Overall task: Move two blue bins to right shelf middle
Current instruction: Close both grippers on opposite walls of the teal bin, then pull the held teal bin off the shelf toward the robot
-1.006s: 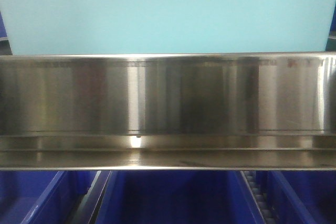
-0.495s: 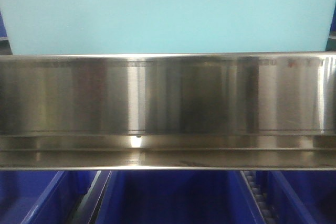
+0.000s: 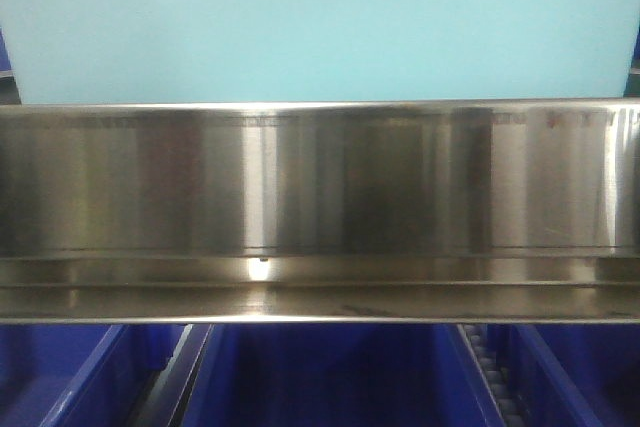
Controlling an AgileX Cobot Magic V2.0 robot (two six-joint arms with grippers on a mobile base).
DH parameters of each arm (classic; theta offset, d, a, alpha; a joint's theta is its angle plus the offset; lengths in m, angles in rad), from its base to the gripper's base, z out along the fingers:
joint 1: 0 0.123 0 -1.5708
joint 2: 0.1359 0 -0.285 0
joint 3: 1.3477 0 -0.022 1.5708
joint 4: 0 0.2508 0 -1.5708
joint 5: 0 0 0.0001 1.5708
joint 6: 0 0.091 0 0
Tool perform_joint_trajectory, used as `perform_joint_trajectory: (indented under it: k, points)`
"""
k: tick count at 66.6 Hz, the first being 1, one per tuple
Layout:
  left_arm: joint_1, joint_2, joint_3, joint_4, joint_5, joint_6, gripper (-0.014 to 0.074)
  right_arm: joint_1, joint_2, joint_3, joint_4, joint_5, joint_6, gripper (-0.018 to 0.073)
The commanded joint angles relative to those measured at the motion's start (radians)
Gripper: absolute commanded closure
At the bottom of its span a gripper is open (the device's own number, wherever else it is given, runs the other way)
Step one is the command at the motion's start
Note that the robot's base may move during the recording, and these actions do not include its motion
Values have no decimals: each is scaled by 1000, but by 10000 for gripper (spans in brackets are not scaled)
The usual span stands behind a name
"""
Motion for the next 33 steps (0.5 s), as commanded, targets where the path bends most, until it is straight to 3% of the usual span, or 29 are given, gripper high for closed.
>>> perform_joint_trajectory:
  k: [1,16,33]
  points:
    - [-7,-13,-17,-10,10,8,708,0,-25,-7,-9,8,-16,711]
    - [-7,-69,-103,-10,16,8,708,0,-125,-27,-9,-44,-16,711]
    - [-7,-148,-252,-34,26,8,708,0,-215,-167,-9,-53,-16,711]
